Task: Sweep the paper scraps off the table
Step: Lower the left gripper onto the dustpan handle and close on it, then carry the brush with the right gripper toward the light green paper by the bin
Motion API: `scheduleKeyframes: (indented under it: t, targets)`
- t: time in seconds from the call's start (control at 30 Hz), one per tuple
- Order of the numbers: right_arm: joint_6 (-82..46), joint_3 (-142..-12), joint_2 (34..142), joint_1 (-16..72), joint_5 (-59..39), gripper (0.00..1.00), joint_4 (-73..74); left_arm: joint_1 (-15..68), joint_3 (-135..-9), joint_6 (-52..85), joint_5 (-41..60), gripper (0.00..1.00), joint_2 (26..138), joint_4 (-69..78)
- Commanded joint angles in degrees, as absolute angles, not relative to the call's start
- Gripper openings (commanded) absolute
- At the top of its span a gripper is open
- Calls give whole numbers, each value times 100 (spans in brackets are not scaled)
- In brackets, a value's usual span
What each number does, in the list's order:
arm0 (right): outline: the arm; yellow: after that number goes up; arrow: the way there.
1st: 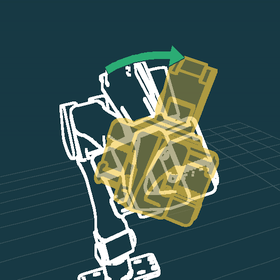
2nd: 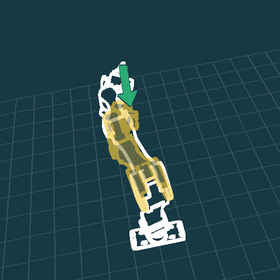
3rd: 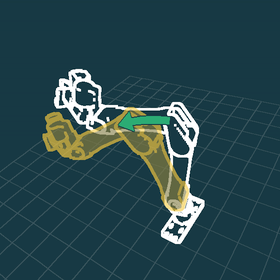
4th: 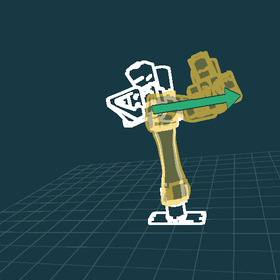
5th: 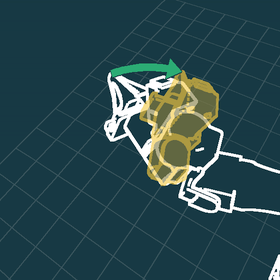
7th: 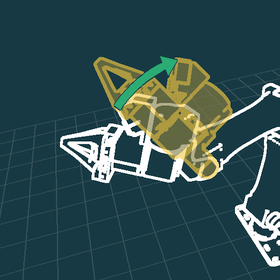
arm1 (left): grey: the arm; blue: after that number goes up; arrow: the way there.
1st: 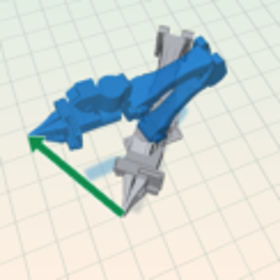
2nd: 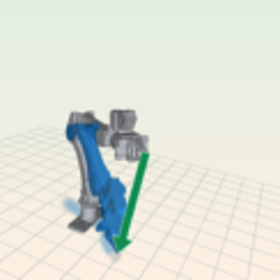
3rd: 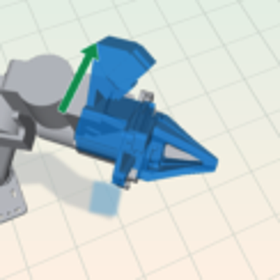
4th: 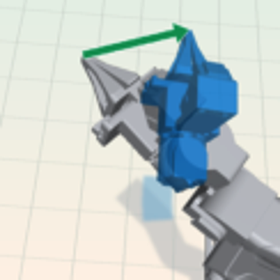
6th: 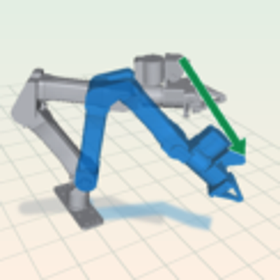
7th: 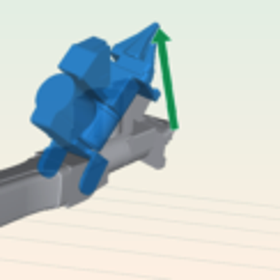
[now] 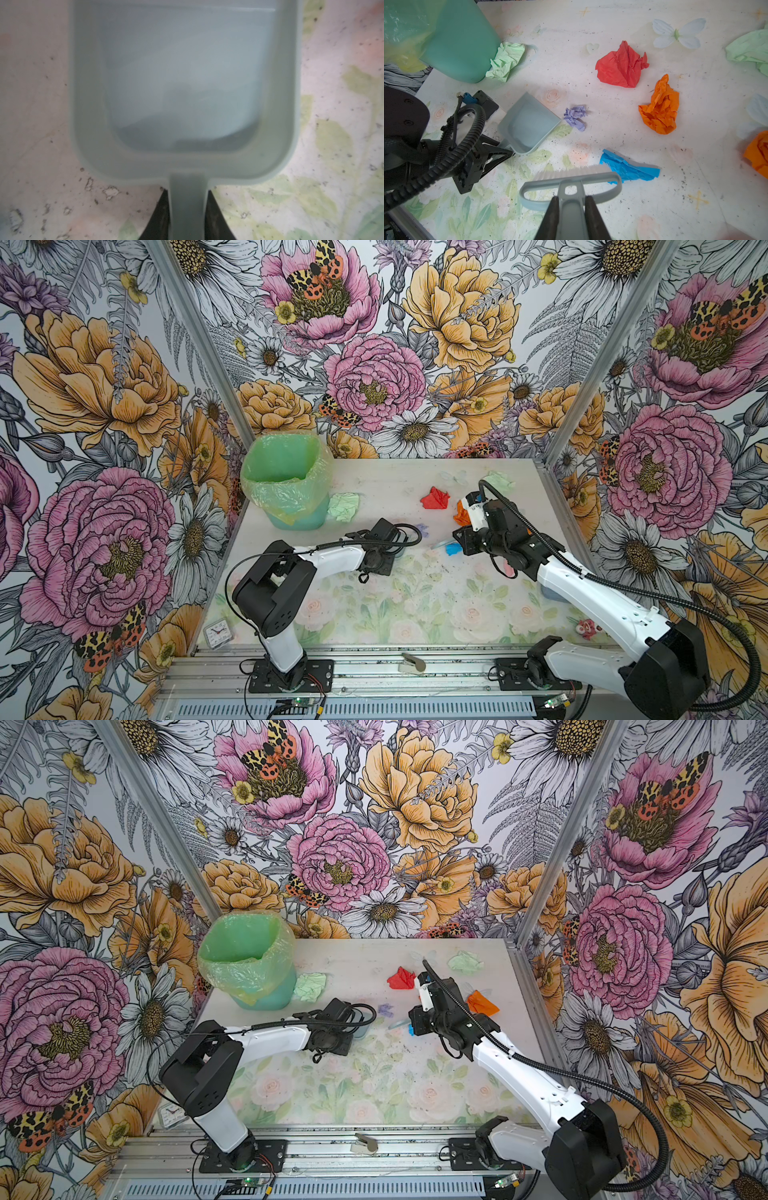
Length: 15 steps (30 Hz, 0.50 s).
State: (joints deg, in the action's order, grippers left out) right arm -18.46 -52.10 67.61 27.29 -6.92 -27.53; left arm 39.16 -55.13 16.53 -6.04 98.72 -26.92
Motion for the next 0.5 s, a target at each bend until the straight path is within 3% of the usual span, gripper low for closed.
scheduleKeyframes:
  t: [0.0, 0.47]
  targets:
    - [-1890, -5200, 6644, 2692, -734, 0, -2628, 3955, -5603, 1674, -639, 21, 10028, -2735]
    - [-1937, -5356, 6667, 2659, -664, 0, -2628, 3982, -5515, 1669, -564, 16, 9681, -2738]
